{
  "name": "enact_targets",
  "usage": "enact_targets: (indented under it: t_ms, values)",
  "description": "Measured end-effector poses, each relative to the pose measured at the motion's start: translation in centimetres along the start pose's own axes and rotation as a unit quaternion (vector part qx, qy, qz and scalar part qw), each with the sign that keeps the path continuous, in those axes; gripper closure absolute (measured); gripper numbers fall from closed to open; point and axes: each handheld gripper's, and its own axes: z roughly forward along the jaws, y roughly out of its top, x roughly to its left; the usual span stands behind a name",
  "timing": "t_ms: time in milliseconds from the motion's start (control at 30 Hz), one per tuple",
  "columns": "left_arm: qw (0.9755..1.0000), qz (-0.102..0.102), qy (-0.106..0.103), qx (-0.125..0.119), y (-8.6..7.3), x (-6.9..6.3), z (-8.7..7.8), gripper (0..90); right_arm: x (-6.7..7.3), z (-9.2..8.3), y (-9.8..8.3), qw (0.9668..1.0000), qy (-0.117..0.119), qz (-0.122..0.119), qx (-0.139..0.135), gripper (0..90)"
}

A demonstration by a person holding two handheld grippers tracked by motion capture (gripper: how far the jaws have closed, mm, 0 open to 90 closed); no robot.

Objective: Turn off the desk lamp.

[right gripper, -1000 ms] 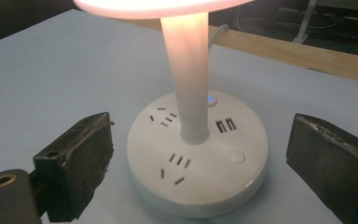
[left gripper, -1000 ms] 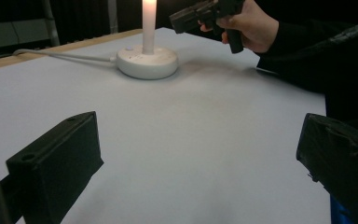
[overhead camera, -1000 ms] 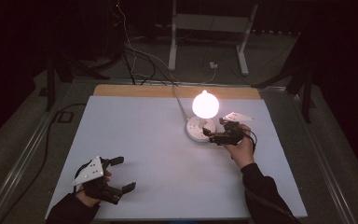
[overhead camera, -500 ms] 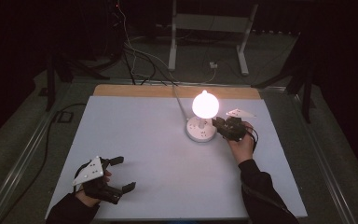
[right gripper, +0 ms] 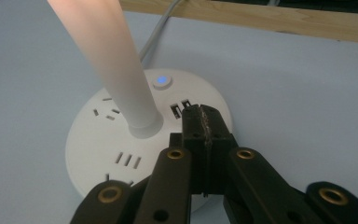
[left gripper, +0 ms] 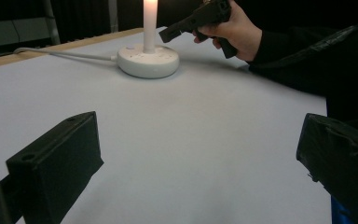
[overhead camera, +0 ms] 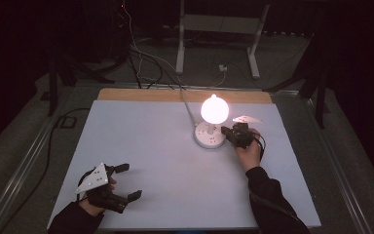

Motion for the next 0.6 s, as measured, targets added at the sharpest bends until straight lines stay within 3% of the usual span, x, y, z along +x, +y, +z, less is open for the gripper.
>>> enact_targets:
  t_ms: [600]
  values:
    - [1.0,-0.002,-0.002,-0.001,-0.01,-0.05,0.04,0.5,0.13,0.86,-0.3,1.0,0.001,0.005,0.007,89.9]
